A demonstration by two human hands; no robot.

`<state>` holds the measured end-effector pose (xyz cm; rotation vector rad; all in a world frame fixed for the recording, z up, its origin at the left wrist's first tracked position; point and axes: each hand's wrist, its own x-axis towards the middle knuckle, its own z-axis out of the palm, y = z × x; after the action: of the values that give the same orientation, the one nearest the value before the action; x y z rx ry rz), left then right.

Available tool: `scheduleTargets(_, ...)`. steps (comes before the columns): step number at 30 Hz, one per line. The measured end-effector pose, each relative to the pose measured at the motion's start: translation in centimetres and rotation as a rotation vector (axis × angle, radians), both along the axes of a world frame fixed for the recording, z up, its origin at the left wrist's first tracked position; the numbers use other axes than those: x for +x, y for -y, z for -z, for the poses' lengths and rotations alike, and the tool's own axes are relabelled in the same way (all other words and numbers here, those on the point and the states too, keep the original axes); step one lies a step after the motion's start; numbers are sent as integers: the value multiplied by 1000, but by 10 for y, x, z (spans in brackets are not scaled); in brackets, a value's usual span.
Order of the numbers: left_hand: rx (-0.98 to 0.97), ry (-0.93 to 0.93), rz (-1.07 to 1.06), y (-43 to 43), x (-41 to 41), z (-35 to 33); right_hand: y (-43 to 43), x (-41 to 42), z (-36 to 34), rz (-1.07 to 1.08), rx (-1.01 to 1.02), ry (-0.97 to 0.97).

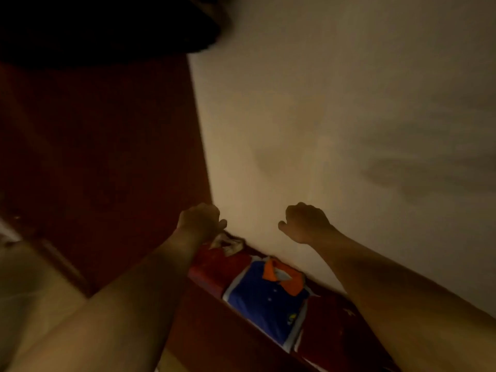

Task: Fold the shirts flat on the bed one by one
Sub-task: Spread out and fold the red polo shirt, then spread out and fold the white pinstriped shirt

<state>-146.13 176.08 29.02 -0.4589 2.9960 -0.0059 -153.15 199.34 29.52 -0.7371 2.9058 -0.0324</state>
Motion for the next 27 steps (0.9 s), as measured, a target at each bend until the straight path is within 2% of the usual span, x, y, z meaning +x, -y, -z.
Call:
scheduleTargets(8, 75, 15, -459, 153, 218, -32, 190, 113, -51, -378, -22, -15)
scheduleTargets(15, 110, 5, -882, 241, 457, -35, 354, 282, -48, -727, -2, 45)
scheduleTargets(17, 130, -4, -964, 249, 497, -30, 378, 313, -48, -769, 16, 50)
scheduleTargets(21, 220, -14, -1169, 265, 612, -21, 456, 412, -40, -983, 59, 42)
scheduleTargets(27, 198, -45, -1473, 264, 764, -13, 539, 553, -36, -1266, 51, 31)
